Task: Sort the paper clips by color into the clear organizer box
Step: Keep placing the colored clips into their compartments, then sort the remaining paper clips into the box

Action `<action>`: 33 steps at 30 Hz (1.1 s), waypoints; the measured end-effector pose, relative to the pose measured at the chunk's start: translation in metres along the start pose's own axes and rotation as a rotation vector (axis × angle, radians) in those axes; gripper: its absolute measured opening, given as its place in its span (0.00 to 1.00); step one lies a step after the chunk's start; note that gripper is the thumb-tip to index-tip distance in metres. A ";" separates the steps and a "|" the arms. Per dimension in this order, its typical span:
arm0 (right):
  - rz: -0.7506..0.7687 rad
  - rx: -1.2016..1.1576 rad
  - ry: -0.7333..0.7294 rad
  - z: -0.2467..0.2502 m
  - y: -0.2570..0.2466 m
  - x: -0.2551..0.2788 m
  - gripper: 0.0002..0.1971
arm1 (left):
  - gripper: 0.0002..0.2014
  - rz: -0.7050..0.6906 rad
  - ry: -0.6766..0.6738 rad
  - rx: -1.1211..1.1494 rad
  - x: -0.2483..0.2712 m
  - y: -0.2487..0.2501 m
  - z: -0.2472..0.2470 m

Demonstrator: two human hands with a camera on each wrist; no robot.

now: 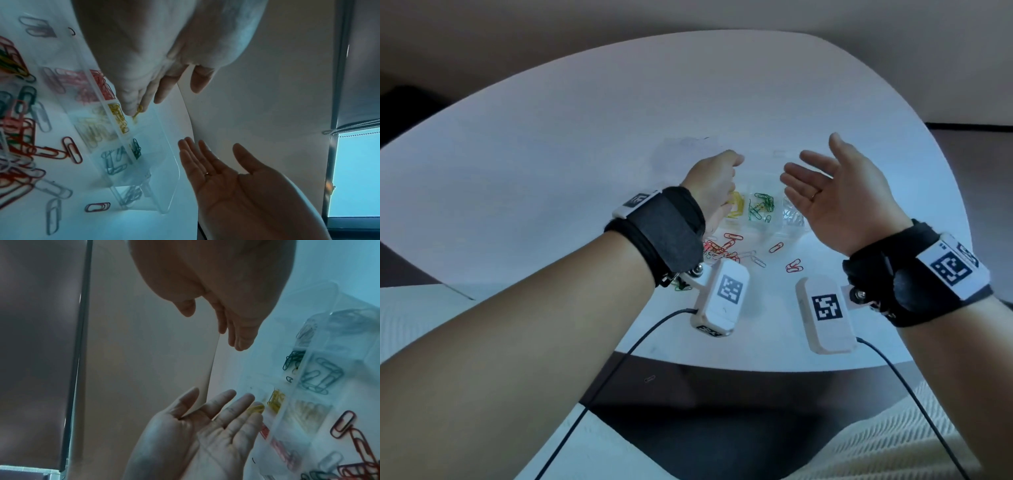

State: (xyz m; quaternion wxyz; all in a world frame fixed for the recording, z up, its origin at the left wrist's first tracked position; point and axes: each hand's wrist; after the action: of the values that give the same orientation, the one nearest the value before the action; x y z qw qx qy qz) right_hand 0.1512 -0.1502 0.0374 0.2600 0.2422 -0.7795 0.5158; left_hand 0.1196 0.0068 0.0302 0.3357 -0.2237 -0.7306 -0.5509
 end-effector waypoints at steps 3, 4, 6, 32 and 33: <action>0.007 -0.004 0.001 0.003 0.002 0.000 0.23 | 0.24 -0.019 -0.011 -0.013 0.005 -0.001 0.003; 0.007 0.001 -0.006 0.003 0.003 0.001 0.23 | 0.22 -0.041 -0.002 -0.027 0.007 0.000 0.005; 0.017 0.035 -0.026 0.000 0.005 0.004 0.20 | 0.17 -0.109 0.029 -0.088 0.015 0.001 0.008; 0.427 2.014 0.120 -0.020 0.044 -0.071 0.03 | 0.08 -0.108 0.139 -1.572 0.025 -0.058 0.097; 0.438 2.038 0.126 -0.021 0.044 -0.070 0.04 | 0.08 -0.118 0.137 -1.570 0.024 -0.057 0.096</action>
State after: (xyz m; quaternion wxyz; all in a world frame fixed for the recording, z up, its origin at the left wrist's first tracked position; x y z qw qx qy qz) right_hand 0.1781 -0.1074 -0.0311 -0.1265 0.1729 0.0130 0.9767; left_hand 0.0400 0.0808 -0.0059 0.0942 -0.3217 -0.1164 -0.9349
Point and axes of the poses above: each hand's wrist, its own x-axis away from the middle knuckle, its own z-axis out of the back of the hand, y = z × x, and after that the axes turned 4 degrees about -x, right-handed
